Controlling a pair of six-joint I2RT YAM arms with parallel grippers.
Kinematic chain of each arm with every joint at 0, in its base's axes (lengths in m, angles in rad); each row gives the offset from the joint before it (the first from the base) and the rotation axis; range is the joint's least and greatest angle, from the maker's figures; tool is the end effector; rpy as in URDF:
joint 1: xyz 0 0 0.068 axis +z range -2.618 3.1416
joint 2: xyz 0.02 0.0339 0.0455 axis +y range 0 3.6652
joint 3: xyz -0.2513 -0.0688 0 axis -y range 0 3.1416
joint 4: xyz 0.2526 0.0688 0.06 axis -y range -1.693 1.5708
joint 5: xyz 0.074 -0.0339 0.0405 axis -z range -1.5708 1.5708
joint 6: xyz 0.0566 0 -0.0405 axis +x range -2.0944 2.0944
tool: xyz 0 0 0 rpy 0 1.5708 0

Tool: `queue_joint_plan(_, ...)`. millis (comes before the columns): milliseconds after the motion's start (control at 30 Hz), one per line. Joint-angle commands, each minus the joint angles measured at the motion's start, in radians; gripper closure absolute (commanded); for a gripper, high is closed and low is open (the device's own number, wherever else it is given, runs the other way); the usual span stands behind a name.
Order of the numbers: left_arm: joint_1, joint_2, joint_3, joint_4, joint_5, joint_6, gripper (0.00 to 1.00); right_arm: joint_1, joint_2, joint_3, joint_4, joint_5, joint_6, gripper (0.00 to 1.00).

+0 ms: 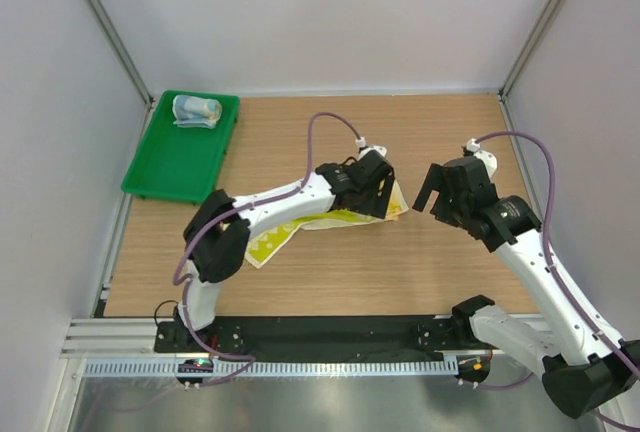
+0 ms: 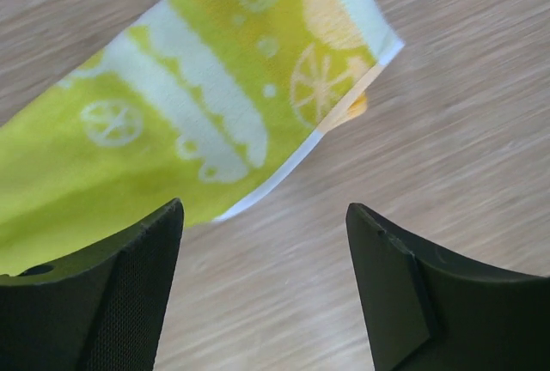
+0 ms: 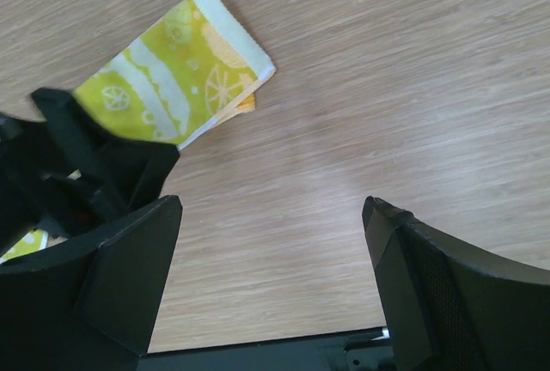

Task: Roll the towels
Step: Move the towel to the center of the board

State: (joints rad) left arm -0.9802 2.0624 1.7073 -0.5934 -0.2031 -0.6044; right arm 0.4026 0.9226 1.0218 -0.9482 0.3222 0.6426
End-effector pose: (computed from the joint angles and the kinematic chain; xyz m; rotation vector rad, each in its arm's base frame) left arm 0.2722 -0.3855 0.1983 0.3921 2.5069 -0.3992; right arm 0.1892 0.0611 0.3027 0.4265 2.3272 0.1123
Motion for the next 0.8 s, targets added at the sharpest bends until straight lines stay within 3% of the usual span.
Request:
queue_joint_plan(0,0.028,-0.215,-0.104,-0.046,-0.09,-0.043,0.21,-0.025,0.038,-0.066,0.077,-0.138,0.04,0.06)
queue_joint_plan(200,0.034,-0.497,-0.389,-0.068,-0.242,-0.136,0.25,-0.064,0.145,-0.198,0.265,-0.288,0.069,0.1)
queue_joint_plan(333,0.072,-0.749,-0.682,-0.026,-0.205,-0.23,0.26,-0.125,0.237,-0.206,0.383,-0.373,0.072,0.16)
queue_joint_plan(467,0.095,-0.95,-0.861,0.0,-0.203,-0.294,0.26,-0.179,0.373,-0.195,0.477,-0.406,0.058,0.21)
queue_joint_plan(767,0.164,-1.145,-0.976,-0.1,-0.219,-0.345,0.24,-0.229,0.636,-0.169,0.635,-0.436,0.043,0.3)
